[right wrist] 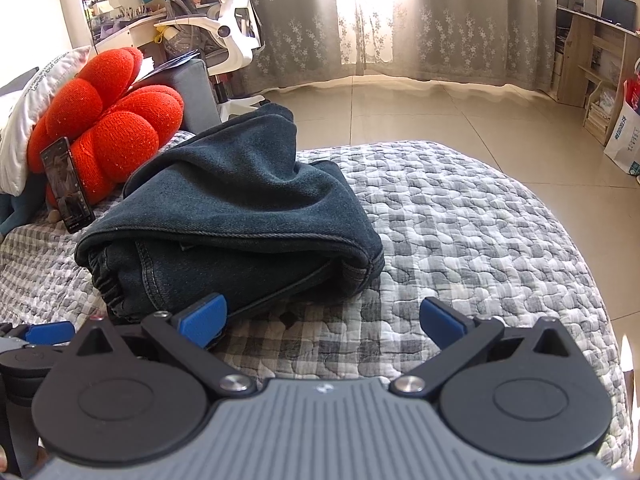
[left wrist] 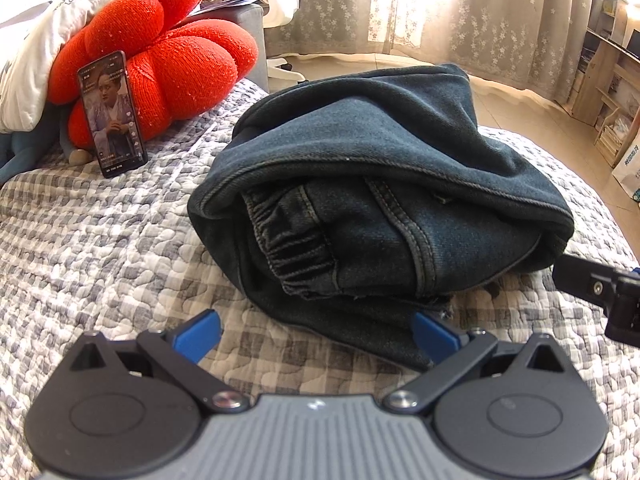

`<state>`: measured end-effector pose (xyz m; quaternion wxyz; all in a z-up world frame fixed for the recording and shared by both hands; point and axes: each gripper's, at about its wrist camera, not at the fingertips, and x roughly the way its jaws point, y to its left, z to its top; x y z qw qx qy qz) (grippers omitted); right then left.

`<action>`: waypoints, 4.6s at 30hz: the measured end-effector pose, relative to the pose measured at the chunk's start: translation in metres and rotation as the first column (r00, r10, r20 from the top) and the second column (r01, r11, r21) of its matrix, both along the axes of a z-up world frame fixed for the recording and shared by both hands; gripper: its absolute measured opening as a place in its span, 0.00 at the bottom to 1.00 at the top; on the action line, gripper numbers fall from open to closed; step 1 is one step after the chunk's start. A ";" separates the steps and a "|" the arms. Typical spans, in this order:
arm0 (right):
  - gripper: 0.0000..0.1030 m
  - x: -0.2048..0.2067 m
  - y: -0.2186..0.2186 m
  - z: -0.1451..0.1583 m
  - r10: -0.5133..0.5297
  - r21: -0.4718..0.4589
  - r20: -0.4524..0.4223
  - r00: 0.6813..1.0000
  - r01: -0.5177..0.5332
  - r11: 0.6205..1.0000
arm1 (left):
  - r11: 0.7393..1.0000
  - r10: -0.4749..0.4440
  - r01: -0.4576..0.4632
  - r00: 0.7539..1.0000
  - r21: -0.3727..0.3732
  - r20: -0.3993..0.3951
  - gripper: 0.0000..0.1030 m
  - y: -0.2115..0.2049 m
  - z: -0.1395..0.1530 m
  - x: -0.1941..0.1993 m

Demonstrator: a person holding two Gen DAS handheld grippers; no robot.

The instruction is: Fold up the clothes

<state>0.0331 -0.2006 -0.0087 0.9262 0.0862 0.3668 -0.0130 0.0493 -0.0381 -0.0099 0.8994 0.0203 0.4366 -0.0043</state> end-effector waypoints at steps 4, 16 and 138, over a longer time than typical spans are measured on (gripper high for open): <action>1.00 -0.002 0.002 0.001 0.003 -0.003 0.009 1.000 -0.003 1.000 | 1.000 0.002 -0.002 1.000 0.007 0.009 1.00 0.003 0.002 -0.002; 1.00 0.000 0.005 0.015 -0.015 -0.030 0.040 0.999 0.016 0.999 | 0.999 0.043 -0.043 0.999 -0.014 0.027 1.00 0.021 0.015 0.011; 0.13 0.006 0.025 0.042 0.033 0.003 0.491 0.871 -0.040 0.999 | 0.897 -0.061 0.180 0.955 -0.404 0.290 0.73 0.091 0.003 0.010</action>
